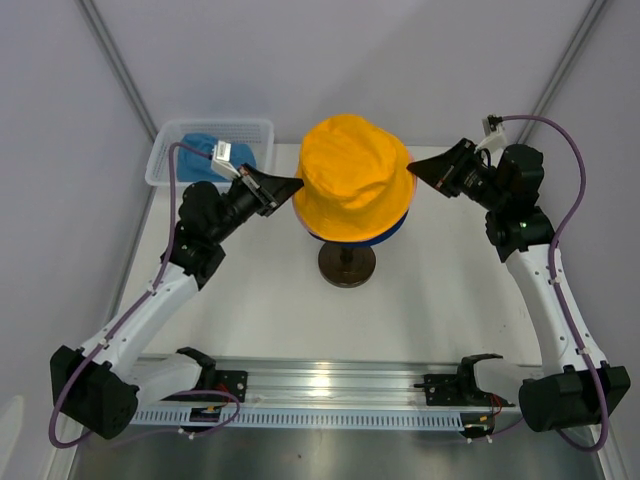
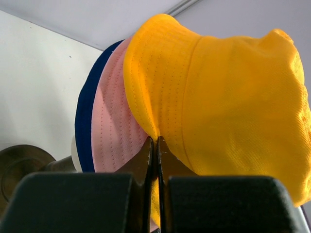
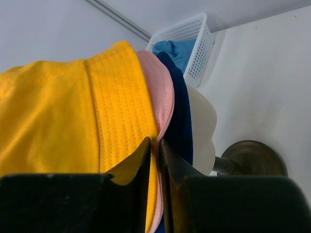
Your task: Stack the hats
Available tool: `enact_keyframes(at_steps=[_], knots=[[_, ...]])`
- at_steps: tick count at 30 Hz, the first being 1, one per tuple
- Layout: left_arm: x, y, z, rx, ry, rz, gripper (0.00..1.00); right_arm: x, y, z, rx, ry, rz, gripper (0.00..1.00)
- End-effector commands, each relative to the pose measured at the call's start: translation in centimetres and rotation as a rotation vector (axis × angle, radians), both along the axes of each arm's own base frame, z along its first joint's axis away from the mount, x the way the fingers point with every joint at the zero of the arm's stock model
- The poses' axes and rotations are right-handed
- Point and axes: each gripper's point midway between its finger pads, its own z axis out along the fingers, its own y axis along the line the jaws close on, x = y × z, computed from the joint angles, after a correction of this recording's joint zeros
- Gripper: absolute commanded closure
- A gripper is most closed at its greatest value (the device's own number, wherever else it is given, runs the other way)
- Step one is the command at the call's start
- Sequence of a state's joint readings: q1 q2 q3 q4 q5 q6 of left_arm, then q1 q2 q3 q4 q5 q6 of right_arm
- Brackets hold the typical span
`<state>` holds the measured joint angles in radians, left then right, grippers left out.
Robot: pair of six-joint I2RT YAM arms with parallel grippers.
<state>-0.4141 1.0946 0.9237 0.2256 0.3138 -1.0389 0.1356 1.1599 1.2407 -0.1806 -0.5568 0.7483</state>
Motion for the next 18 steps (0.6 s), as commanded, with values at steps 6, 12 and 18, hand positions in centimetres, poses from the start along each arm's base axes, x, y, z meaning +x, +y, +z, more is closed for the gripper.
enact_keyframes(at_steps=[6,12,18], knots=[[0.8,1.4,-7.7,0.23,0.099,0.128,0.99,1.0,0.1,-1.7,-0.031,0.018,0.0,1.0],[0.7,3.0,-10.8,0.315,0.13,0.196,0.99,1.4,0.1,-2.3,-0.04,0.027,-0.001,1.0],[0.3,2.6,-11.9,0.355,0.134,0.16,0.99,1.7,0.0,-3.2,-0.06,0.047,-0.005,1.0]])
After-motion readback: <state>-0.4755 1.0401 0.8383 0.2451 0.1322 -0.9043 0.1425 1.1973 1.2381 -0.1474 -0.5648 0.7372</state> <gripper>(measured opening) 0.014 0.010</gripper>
